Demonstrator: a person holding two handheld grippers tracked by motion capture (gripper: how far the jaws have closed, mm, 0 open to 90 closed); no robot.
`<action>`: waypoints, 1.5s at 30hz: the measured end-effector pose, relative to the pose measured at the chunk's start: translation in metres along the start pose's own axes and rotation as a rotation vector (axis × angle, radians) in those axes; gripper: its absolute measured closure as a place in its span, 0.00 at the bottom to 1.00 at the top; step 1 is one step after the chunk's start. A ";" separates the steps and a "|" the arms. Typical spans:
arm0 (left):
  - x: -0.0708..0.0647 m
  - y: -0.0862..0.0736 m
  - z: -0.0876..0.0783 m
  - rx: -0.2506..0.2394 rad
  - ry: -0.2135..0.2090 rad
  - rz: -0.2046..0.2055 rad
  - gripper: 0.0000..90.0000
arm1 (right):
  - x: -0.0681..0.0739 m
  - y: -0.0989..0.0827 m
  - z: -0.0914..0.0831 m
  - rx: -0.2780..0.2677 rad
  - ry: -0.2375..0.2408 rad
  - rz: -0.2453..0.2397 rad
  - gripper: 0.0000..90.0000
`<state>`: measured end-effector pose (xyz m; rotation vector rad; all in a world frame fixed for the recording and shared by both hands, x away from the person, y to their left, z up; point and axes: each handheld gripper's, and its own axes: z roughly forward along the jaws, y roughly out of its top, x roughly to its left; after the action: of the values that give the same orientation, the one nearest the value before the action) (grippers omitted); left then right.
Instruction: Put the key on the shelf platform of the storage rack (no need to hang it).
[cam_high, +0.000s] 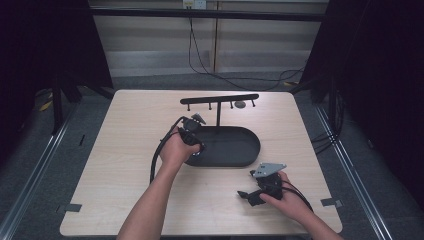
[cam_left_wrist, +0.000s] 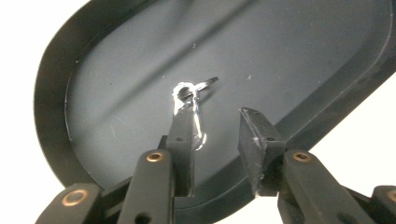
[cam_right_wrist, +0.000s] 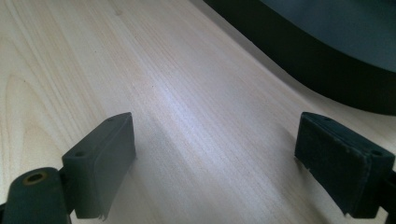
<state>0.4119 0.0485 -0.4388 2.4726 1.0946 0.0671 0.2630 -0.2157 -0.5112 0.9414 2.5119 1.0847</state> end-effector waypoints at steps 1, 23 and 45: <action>0.000 0.000 -0.001 0.001 -0.004 -0.001 0.70 | 0.000 0.000 0.000 0.000 0.000 0.000 0.13; -0.008 -0.004 -0.015 -0.014 -0.061 0.009 0.49 | 0.000 0.000 0.000 0.000 0.000 0.000 0.13; -0.004 -0.022 -0.027 -0.020 -0.080 0.036 0.40 | 0.000 0.000 0.000 0.001 0.001 -0.001 0.13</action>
<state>0.3883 0.0692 -0.4228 2.4553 1.0114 -0.0100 0.2630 -0.2158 -0.5112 0.9397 2.5137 1.0835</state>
